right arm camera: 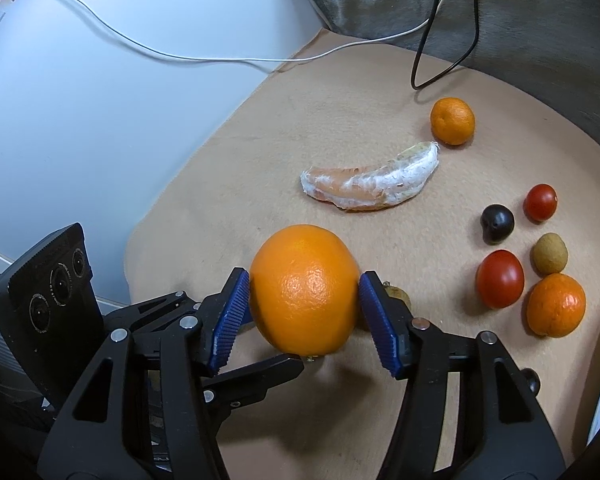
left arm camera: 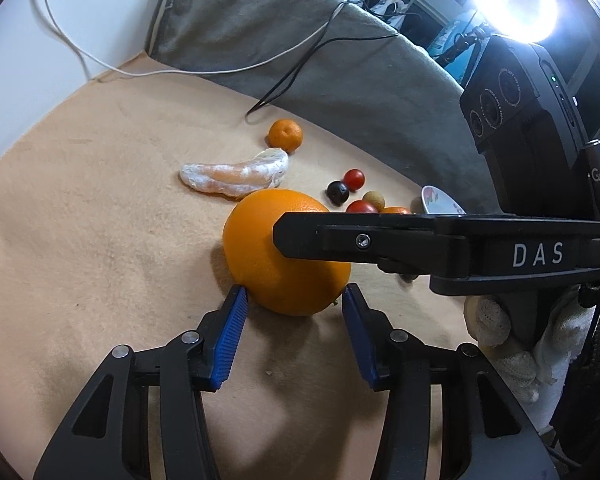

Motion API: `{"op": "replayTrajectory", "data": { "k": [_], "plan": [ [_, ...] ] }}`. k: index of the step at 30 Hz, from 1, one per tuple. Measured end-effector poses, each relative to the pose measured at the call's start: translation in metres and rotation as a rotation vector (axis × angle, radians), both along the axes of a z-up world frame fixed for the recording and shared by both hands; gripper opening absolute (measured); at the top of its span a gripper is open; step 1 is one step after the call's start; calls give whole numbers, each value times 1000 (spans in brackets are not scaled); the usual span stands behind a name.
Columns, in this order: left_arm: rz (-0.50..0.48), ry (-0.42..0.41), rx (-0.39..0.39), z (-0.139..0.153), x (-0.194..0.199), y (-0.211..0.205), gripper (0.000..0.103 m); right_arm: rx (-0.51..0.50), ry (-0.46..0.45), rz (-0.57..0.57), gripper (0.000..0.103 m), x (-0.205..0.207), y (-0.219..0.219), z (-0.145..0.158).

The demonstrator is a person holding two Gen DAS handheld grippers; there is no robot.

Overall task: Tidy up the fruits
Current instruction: 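Lift the large orange with the right tool and carry it to the plate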

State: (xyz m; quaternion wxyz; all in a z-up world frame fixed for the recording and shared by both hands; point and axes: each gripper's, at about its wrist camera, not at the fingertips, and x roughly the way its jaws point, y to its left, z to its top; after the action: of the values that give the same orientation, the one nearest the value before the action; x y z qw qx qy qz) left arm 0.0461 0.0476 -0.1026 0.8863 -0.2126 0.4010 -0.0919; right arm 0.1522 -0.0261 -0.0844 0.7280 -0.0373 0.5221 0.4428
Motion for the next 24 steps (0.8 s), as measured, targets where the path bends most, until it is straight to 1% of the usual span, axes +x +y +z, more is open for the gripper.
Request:
{"op": "replayTrajectory", "data": {
  "k": [14,24],
  "plan": [
    [-48,-40,29,17,3,-24,48,33,-29,-46,60,-6,-30,16],
    [-128,-70,52,30,19,-60,48,60,-46,-120,60,-4,-73,28]
  ]
}}
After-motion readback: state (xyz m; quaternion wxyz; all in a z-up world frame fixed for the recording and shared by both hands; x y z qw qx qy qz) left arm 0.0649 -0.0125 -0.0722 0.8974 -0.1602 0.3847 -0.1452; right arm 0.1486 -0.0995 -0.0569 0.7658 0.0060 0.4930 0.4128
